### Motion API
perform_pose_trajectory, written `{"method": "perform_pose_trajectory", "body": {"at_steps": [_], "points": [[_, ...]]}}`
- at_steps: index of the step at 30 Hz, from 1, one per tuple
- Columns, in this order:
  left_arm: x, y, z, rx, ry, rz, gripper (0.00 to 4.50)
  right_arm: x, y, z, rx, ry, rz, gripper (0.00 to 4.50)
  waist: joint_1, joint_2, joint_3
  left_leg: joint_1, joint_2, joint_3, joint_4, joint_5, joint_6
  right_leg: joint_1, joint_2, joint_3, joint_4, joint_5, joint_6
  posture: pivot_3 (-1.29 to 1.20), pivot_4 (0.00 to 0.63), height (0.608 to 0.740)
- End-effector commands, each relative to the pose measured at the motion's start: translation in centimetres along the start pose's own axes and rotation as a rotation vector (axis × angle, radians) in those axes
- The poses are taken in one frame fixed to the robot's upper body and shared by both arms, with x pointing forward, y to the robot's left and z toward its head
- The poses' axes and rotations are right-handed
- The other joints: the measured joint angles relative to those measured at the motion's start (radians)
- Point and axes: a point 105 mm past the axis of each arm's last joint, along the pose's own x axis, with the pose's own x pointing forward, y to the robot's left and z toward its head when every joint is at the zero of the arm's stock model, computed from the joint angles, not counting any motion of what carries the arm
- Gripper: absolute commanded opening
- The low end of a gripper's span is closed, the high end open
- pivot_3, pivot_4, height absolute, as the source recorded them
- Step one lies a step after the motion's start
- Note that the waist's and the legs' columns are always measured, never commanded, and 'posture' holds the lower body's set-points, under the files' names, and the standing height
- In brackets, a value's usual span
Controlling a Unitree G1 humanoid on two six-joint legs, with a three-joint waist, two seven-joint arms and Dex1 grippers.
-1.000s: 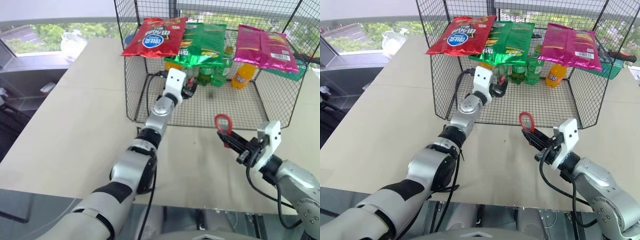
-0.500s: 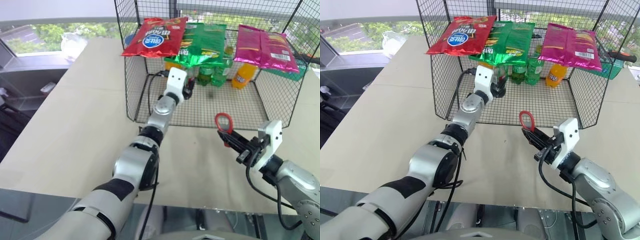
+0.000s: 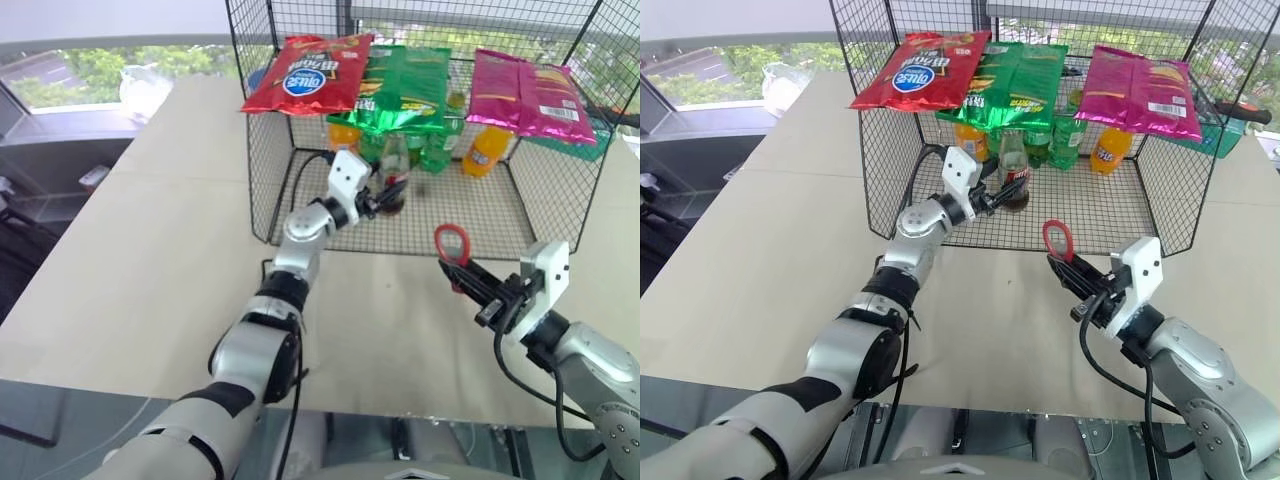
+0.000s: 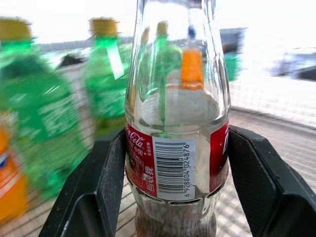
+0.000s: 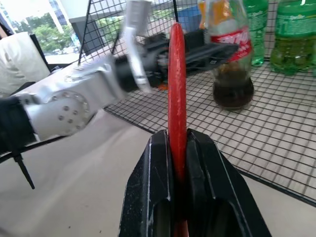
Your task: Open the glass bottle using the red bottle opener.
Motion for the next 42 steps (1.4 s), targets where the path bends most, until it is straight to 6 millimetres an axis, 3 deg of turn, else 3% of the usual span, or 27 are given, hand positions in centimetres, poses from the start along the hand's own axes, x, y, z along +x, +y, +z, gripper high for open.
{"method": "perform_pose_trajectory", "body": {"at_steps": [1,7,15,23,25,33,34,36,42], "points": [[0.1,-1.6,3.8,0.013,-0.117,-0.135,2.46,-0.3,-0.1,1.1,-0.039,-0.048,-0.008,0.00,0.000,0.000,0.000,0.000,0.000,0.000,0.000,0.000,0.000,0.000,0.000,0.000,0.000,0.000,0.000,0.00,0.150,0.740],[-2.0,-3.9,4.8,-0.034,-0.104,-0.303,2.46,-0.6,-0.4,1.0,-0.048,-0.044,-0.018,0.00,-0.002,0.000,0.000,0.001,0.000,0.000,0.000,0.000,0.000,0.000,0.000,0.001,0.001,0.000,0.000,0.00,0.150,0.740],[-5.6,-6.6,4.4,-0.110,-0.030,-0.496,2.46,-0.7,-0.6,0.7,-0.050,-0.034,-0.022,0.00,-0.010,0.001,-0.001,0.002,0.001,-0.001,0.001,0.000,0.000,0.000,0.000,0.001,0.003,0.000,0.000,0.00,0.150,0.740],[-8.9,-6.4,4.0,-0.105,0.066,-0.534,2.46,-1.3,-0.8,0.6,-0.066,-0.019,-0.039,0.00,-0.017,0.001,-0.001,0.002,0.001,-0.002,0.001,0.000,0.000,0.000,0.000,0.002,0.003,0.000,0.000,0.00,0.150,0.740],[-9.7,-6.4,3.2,-0.088,0.104,-0.528,2.46,-1.7,-0.9,0.5,-0.068,-0.012,-0.050,0.00,-0.018,0.001,-0.001,0.002,0.001,-0.002,0.001,0.000,0.000,0.000,0.000,0.002,0.003,0.000,0.000,0.00,0.150,0.740],[-10.2,-6.7,2.1,-0.074,0.135,-0.524,2.46,-1.8,-1.0,0.9,-0.081,-0.009,-0.047,0.00,-0.017,0.001,-0.001,0.003,0.001,-0.001,0.001,0.000,0.000,0.000,0.000,0.003,0.003,0.000,0.000,0.00,0.150,0.740],[-10.3,-6.7,2.0,-0.077,0.139,-0.526,3.50,-1.8,-1.0,0.9,-0.082,-0.007,-0.046,0.00,-0.018,0.001,-0.001,0.003,0.001,-0.001,0.001,0.000,0.000,0.000,0.000,0.003,0.003,0.000,0.000,0.00,0.150,0.740],[-10.4,-6.7,2.0,-0.075,0.142,-0.527,4.41,-1.8,-1.0,0.9,-0.084,-0.005,-0.044,0.00,-0.018,0.001,-0.001,0.003,0.001,-0.001,0.001,0.000,0.000,0.000,0.000,0.003,0.003,0.000,0.000,0.00,0.150,0.740],[-10.6,-6.6,3.7,-0.092,0.100,-0.550,4.49,-1.6,-1.1,1.0,-0.096,-0.009,-0.043,0.00,-0.019,0.001,-0.001,0.003,0.002,-0.002,0.001,0.000,0.000,0.000,0.000,0.003,0.003,0.000,0.000,0.00,0.150,0.740]]}}
